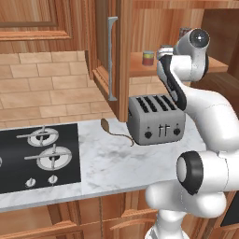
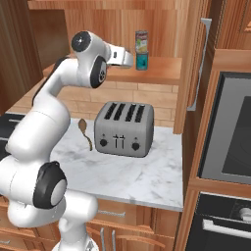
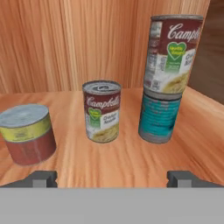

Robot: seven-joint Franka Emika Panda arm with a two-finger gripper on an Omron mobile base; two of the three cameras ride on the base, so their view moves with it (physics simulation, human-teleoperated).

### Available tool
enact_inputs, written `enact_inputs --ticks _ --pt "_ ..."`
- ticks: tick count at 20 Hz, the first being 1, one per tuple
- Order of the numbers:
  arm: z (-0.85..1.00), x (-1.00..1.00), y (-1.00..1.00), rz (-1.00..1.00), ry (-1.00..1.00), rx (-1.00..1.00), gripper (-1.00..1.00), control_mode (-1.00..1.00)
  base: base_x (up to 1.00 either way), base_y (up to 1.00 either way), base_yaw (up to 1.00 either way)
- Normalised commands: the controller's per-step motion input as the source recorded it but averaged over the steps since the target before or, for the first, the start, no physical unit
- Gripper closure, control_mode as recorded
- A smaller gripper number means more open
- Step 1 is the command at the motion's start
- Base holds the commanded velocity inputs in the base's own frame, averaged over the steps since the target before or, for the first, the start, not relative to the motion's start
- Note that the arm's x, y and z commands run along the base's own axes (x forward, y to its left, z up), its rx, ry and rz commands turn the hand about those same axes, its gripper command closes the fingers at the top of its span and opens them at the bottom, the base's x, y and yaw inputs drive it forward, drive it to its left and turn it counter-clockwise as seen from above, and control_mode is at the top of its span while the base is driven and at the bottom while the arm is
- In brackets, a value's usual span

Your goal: Stack two cans on top of the other two cans in the cabinet.

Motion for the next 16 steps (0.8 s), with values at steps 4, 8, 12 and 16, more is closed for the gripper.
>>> enact_inputs --ticks 4,8,12,16 --pt "0.00 0.05 0.06 -0.08 0.05 0.00 -1.00 -1.00 0.00 0.00 0.00" --pt "0.00 0.04 0.02 -0.06 0.09 0.03 -1.00 -1.00 0.00 0.00 0.00" --pt "0.00 0.10 0.00 -0.01 0.06 0.07 -1.00 -1.00 0.00 0.00 0.00" --pt "0.00 0.10 0.00 0.00 0.00 0.07 -1.00 -1.00 0.00 0.00 0.00"
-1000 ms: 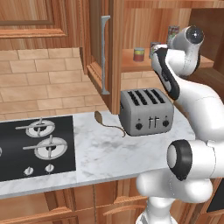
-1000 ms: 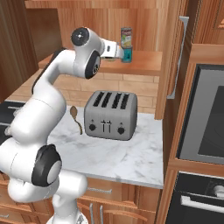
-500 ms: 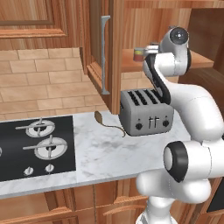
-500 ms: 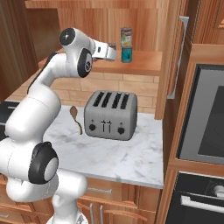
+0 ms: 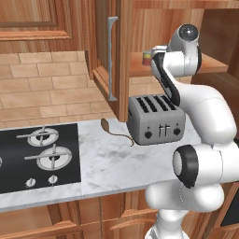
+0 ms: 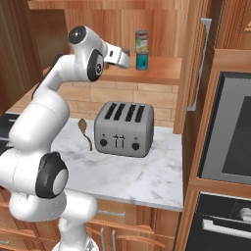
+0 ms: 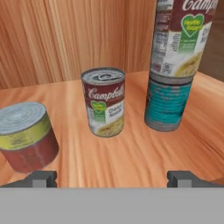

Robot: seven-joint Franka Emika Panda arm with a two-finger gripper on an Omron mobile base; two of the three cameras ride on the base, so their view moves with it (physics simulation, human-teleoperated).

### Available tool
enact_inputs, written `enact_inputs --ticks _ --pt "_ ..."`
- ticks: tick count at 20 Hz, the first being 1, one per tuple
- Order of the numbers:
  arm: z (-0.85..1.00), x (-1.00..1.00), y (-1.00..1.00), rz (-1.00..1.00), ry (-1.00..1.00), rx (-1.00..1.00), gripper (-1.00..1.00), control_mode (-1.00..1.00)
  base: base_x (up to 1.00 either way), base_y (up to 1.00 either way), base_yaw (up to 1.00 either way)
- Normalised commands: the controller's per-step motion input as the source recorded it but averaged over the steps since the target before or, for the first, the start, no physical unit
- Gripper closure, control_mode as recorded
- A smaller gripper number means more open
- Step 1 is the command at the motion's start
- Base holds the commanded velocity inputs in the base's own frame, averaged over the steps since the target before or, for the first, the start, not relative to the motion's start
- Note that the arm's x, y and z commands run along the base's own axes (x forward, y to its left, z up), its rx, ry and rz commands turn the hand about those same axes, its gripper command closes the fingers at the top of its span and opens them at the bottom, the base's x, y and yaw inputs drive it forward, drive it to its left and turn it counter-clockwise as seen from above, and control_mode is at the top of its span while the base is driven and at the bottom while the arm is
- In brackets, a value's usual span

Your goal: Stack two cans on top of the other two cans in the cabinet.

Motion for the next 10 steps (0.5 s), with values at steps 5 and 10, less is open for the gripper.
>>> enact_inputs --ticks 5,10 --pt "-0.01 0.03 0.00 0.00 0.00 0.05 -1.00 -1.00 0.00 0.00 0.00" --pt "-0.03 0.13 0.00 0.00 0.00 0.01 -1.00 -1.00 0.00 0.00 0.00"
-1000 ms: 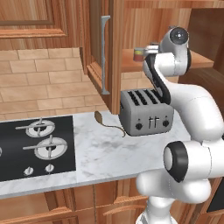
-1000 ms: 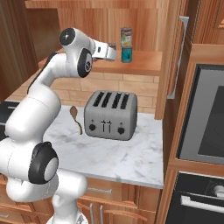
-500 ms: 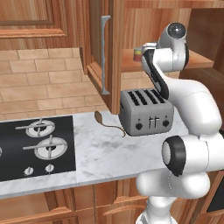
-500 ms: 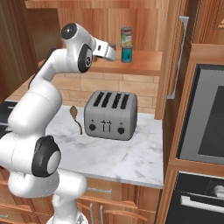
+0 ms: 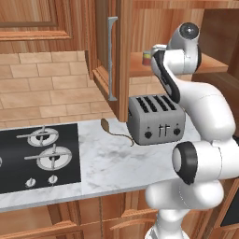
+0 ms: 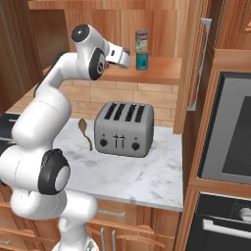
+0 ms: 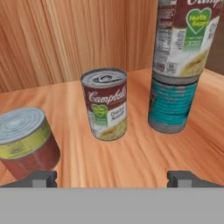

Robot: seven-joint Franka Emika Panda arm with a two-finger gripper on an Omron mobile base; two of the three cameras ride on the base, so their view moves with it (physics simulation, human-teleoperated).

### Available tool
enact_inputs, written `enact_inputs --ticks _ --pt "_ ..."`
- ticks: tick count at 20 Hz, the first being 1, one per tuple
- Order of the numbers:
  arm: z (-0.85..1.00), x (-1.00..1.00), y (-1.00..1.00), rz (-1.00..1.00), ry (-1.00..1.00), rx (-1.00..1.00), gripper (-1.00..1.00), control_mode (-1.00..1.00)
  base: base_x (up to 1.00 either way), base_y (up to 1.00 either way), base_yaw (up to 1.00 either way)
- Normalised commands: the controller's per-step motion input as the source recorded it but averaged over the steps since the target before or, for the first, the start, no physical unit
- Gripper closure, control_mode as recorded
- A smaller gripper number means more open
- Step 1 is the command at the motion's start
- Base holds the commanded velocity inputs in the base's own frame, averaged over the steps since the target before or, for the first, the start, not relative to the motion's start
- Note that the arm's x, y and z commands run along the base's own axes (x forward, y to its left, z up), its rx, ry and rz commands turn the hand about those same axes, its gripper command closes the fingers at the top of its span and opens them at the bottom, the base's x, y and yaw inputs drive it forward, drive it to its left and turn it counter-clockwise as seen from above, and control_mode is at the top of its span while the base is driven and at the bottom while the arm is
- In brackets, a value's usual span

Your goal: Stack two cans on top of the other two cans in the cabinet.

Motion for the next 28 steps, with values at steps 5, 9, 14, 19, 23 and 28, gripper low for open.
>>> enact_inputs --ticks 5,9,14,19,23,28 --pt "-0.05 0.19 0.00 0.00 0.00 0.00 -1.00 -1.00 0.00 0.00 0.00" --pt "-0.02 0.21 0.00 0.00 0.00 0.00 -1.00 -1.00 0.00 0.00 0.00" --pt "0.00 0.18 0.00 0.00 0.00 0.00 -1.00 -1.00 0.00 0.00 0.00" --pt "0.00 0.15 0.00 0.00 0.00 0.00 -1.00 -1.00 0.00 0.00 0.00" --pt "-0.03 0.17 0.00 0.00 0.00 0.00 -1.00 -1.00 0.00 0.00 0.00" --pt "-0.07 0.16 0.00 0.00 0.00 0.00 -1.00 -1.00 0.00 0.00 0.00"
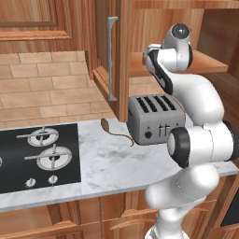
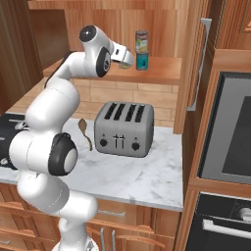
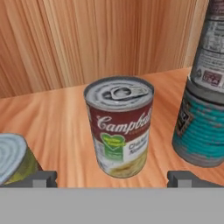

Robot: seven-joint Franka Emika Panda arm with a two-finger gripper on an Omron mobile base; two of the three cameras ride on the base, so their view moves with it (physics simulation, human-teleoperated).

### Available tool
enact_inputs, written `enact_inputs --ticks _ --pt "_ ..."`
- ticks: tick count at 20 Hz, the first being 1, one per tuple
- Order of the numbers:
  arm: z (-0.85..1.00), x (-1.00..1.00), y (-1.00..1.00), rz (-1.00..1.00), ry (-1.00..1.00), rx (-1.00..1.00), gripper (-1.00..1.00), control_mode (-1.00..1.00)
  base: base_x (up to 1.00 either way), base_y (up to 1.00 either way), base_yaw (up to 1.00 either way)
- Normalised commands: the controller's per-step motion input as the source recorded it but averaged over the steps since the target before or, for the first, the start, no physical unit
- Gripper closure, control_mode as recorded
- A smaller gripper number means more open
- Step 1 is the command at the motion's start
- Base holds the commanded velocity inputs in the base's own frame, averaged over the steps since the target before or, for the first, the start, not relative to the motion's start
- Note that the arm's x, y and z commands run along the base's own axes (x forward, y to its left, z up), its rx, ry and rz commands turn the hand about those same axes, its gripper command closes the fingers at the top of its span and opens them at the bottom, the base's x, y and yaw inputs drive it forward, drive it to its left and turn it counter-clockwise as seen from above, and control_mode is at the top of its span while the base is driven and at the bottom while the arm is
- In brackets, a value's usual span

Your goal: Stack two cans on top of the other two cans in the cabinet.

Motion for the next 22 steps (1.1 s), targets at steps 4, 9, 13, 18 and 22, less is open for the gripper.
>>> enact_inputs --ticks 4,9,13,18,22 --pt "-0.04 0.14 0.00 0.00 0.00 0.00 -1.00 -1.00 0.00 0.00 0.00" --pt "0.00 0.12 -0.02 0.00 -0.01 0.00 -1.00 -1.00 0.00 0.00 0.00" --pt "0.00 0.11 -0.06 0.00 0.00 0.00 -1.00 -1.00 0.00 0.00 0.00" --pt "-0.02 0.09 -0.03 0.00 0.00 0.00 -1.00 -1.00 0.00 0.00 0.00" --pt "-0.06 0.01 -0.01 0.00 -0.01 0.00 -1.00 -1.00 0.00 0.00 0.00"
